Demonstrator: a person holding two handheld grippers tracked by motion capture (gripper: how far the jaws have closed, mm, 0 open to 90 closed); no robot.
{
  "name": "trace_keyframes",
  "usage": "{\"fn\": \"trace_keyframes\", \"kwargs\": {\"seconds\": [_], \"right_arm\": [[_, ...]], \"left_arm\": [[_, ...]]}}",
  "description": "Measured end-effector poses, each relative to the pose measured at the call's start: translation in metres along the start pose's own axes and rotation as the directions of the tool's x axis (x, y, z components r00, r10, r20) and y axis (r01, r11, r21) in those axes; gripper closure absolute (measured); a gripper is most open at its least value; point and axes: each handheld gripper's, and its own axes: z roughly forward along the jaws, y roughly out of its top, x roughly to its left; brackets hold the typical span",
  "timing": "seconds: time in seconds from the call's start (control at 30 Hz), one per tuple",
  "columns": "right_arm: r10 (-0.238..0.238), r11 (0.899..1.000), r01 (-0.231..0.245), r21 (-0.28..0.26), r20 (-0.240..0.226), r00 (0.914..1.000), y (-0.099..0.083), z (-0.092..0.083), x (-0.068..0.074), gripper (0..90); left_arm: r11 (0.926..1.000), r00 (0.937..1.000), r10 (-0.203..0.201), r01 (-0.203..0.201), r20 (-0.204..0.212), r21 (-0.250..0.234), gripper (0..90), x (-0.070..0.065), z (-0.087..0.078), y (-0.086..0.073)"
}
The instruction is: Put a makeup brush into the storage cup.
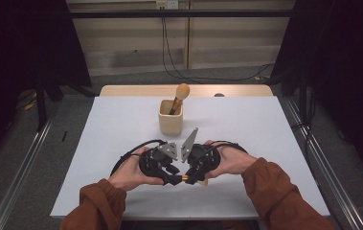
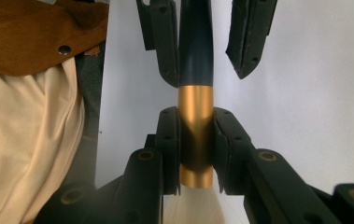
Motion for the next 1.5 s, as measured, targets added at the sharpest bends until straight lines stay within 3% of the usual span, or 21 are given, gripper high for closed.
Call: {"fn": "trace_keyframes", "kwargs": {"seconds": [0.07,0.1,0.27,0.37,0.5,0.77,0.9,1.07,1.17,1.5], "right_arm": [[0.004,1.0,-0.004,0.002,-0.006,1.0,0.0,-0.0001,0.0002,74.4],[0.002,1.0,-0.002,0.001,-0.005,1.0,0.0002,-0.0001,0.0002,74.4],[-0.003,1.0,0.004,-0.013,0.003,1.0,0.0021,0.0013,0.0008,74.4],[-0.01,1.0,0.01,-0.014,0.008,0.9999,0.0026,0.0016,0.0006,74.4],[-0.023,1.0,0.023,-0.006,0.003,0.9997,0.0025,0.0019,0.0014,74.4],[-0.026,1.0,0.026,-0.009,0.006,0.9997,0.0036,0.0015,0.003,74.4],[-0.034,0.999,0.035,-0.017,0.019,0.9992,0.0038,0.0036,0.0025,74.4],[-0.051,0.998,0.051,-0.024,0.001,0.9987,0.0032,0.0033,0.0021,74.3],[-0.053,0.998,0.053,-0.03,0.003,0.9986,0.0026,0.002,0.0025,74.2],[-0.057,0.998,0.057,-0.036,0.001,0.9984,0.0011,0.0013,0.0024,72.7]], "left_arm": [[0.9999,0.9999,-0.01,0.01,0.004,-0.011,62.5,-0.0006,0.0006,-0.0003],[0.9974,0.9984,-0.057,0.057,0.002,-0.043,62.5,-0.0041,0.0034,-0.0008],[0.9985,0.9993,-0.038,0.038,0.003,-0.038,63.8,-0.0029,0.0031,-0.0009],[0.9989,0.9996,-0.024,0.025,0.014,-0.041,70.8,-0.0035,0.0035,-0.0018],[0.9984,0.9994,-0.029,0.03,0.02,-0.049,71.4,-0.0039,0.0043,-0.0036],[0.9998,0.9998,0.007,-0.007,0.021,-0.019,71.1,-0.002,0.004,-0.0042],[0.9998,0.9996,0.007,-0.007,0.028,-0.016,72.5,-0.0024,0.0056,-0.0045],[0.9998,0.9985,0.003,-0.002,0.054,-0.017,73.9,-0.0017,0.0045,-0.0062],[0.9993,0.9987,0.009,-0.007,0.049,-0.035,74.1,-0.0007,0.004,-0.0068],[0.9995,0.9987,0.007,-0.006,0.051,-0.031,74.3,0.0,0.0042,-0.0071]]}}
